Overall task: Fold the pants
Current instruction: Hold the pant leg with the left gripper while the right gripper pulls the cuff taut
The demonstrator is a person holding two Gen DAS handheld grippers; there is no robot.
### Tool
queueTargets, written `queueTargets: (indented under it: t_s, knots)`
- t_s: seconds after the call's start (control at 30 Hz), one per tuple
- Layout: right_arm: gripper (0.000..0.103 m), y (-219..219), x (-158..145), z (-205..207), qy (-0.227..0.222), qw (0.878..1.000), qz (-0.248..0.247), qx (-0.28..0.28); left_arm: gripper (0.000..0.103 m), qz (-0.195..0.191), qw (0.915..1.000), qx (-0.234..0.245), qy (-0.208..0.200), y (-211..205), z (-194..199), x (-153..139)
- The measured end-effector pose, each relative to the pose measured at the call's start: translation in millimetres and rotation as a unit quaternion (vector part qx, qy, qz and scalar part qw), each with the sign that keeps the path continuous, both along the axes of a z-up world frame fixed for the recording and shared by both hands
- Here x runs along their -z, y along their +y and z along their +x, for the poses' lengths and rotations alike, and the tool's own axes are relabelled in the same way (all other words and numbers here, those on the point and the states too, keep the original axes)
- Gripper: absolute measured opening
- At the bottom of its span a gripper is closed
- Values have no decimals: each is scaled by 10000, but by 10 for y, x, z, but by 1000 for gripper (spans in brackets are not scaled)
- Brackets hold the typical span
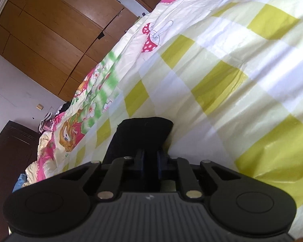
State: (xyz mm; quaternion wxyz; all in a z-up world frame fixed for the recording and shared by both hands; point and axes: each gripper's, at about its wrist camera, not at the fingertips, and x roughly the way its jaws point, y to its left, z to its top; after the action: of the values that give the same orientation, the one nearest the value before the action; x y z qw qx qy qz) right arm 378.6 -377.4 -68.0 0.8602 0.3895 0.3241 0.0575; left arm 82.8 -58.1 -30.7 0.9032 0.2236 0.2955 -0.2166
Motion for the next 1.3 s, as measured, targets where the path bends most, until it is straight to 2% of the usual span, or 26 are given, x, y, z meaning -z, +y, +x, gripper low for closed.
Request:
queueTargets:
  t_s: [0.27, 0.47, 0.6, 0.7, 0.8, 0.83, 0.9, 0.97, 1.0, 1.07, 1.17, 1.23, 1.3]
  knots:
    - [7, -245, -235, -340, -124, 9999, 76, 58, 36, 36, 10000, 31, -17, -17, 6, -3]
    - [7, -535, -859, -851, -753, 9968, 235, 106, 36, 125, 9997, 176, -144, -83, -52, -114]
    - [7, -800, -1317, -1305, -1133, 9933, 126, 192, 37, 126, 9989, 326, -322, -181, -151, -255]
    - [7, -1029, -1472, -1775, -1245, 9914, 75, 395, 39, 95, 9980, 455, -424, -269, -250, -334]
    - [7, -1220, -1203, -2149, -858, 9938, -24, 700, 43, 162, 9973, 592, -399, -365, -350, -289]
    - [7, -1281, -1014, -2205, -547, 9950, -91, 827, 43, 242, 9971, 639, -341, -400, -364, -235]
    - [7, -1418, -573, -2263, 155, 9942, 109, 1055, 43, 491, 9960, 717, -225, -484, -397, -112]
    - [8, -1485, -251, -2322, 487, 9928, 256, 1065, 42, 714, 9944, 770, -154, -539, -431, -22]
    - [9, -1494, -172, -2356, 537, 9918, 343, 1112, 42, 785, 9937, 779, -181, -562, -446, -11]
    - [13, -1514, -123, -2406, 366, 9914, 615, 1097, 42, 861, 9931, 783, -173, -581, -454, -31]
    - [14, -1550, -159, -2342, 178, 9929, 616, 1007, 42, 918, 9926, 786, -117, -618, -445, -44]
    - [14, -1564, -166, -2285, 219, 9930, 617, 986, 42, 1004, 9916, 807, -136, -633, -457, -36]
    - [9, -1552, -183, -2266, 194, 9933, 598, 970, 42, 1073, 9907, 824, -149, -660, -469, -44]
